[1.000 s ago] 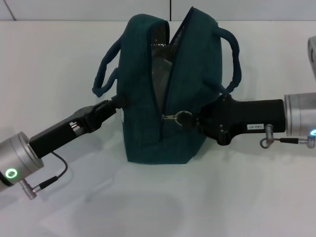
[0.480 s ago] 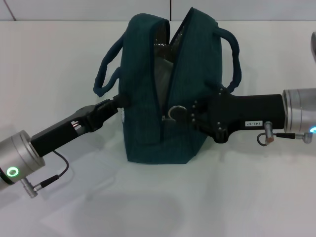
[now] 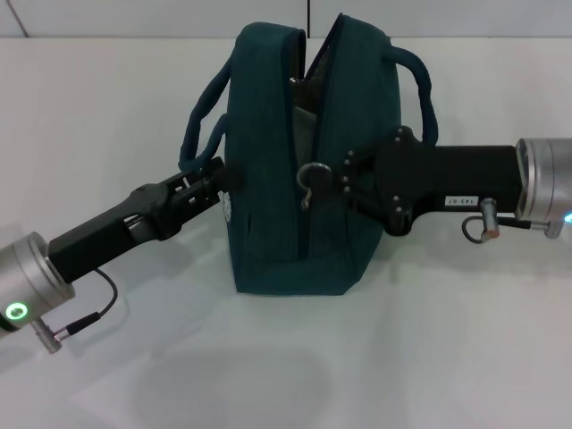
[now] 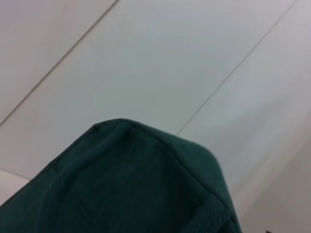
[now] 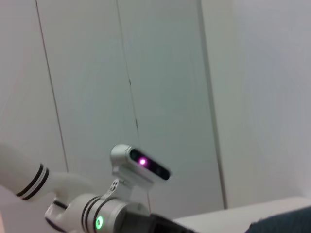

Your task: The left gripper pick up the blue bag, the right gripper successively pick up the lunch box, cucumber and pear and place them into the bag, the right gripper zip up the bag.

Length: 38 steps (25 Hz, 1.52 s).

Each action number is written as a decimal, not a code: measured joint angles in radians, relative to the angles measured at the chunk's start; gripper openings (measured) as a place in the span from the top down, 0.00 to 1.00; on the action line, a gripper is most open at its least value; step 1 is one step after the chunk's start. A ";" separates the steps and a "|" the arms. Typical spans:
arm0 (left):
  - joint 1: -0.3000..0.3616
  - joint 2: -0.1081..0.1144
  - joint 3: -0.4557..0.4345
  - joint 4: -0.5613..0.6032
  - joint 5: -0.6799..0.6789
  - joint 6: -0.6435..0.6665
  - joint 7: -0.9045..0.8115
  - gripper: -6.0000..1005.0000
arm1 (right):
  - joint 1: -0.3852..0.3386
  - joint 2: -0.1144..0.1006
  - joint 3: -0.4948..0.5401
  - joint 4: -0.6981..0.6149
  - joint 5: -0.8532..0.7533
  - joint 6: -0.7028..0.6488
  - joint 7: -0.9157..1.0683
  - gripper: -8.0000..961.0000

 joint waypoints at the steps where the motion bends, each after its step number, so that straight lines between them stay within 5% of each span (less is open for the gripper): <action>1: 0.000 0.002 0.000 -0.002 0.001 0.006 0.019 0.63 | 0.000 0.000 0.000 0.000 0.009 0.001 -0.006 0.98; 7: 0.007 0.002 0.008 -0.005 0.031 0.021 0.116 0.43 | 0.003 0.000 0.018 0.002 0.054 0.006 -0.029 0.98; 38: -0.058 -0.023 0.002 -0.162 0.050 -0.075 0.317 0.47 | 0.065 0.008 0.046 0.071 0.106 0.021 -0.034 0.98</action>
